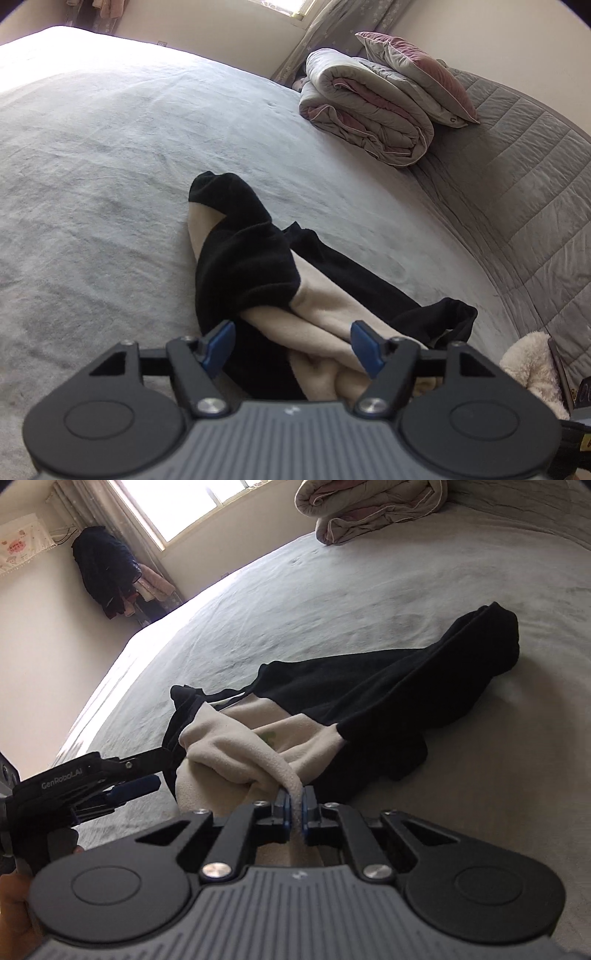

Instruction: Fold clothes

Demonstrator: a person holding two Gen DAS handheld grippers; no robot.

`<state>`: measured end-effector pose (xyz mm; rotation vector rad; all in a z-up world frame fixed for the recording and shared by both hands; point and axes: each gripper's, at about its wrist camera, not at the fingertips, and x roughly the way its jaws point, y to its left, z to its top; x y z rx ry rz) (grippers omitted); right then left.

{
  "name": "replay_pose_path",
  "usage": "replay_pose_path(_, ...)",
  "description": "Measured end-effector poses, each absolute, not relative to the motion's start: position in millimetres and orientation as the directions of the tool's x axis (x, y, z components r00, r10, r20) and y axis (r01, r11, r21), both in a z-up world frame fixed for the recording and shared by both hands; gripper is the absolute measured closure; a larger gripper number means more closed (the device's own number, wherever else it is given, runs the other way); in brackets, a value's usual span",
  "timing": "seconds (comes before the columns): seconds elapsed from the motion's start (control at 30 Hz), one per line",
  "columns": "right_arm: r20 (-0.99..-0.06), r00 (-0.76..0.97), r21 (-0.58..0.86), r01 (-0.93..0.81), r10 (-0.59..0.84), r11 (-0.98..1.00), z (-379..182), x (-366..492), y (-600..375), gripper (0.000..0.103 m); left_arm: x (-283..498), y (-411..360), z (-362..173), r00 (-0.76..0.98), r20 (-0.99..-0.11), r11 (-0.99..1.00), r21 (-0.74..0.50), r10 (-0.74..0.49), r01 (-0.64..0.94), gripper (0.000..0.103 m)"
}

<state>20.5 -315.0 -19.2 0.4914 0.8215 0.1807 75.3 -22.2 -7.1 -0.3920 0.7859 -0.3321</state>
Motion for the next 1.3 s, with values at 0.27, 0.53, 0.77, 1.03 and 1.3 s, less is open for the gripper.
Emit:
replay_pose_path(0.27,-0.67,0.649,0.502,0.039,0.36,0.864,-22,16,-318,0.097,90,-28,-43,0.577,-0.689,0.857,-0.514,-0.438,0.037,0.035)
replay_pose_path(0.53,-0.675,0.643,0.489,0.023,0.361,0.872,-20,20,-316,0.096,83,-55,-46,0.589,-0.709,0.898,-0.434,-0.388,0.069,0.055)
replay_pose_path(0.77,-0.645,0.663,0.504,-0.004,0.38,0.864,-8,18,-310,0.096,79,-55,-32,0.597,-0.72,0.918,-0.389,-0.353,0.073,0.089)
replay_pose_path(1.03,-0.566,0.712,0.517,-0.085,0.415,0.852,13,15,-292,0.096,67,-42,-3,0.635,-0.723,0.957,-0.273,-0.272,0.099,0.099)
replay_pose_path(1.3,-0.459,0.755,0.567,-0.157,0.469,0.808,33,15,-282,0.096,60,-20,16,0.668,-0.716,0.978,-0.186,-0.202,0.097,0.099)
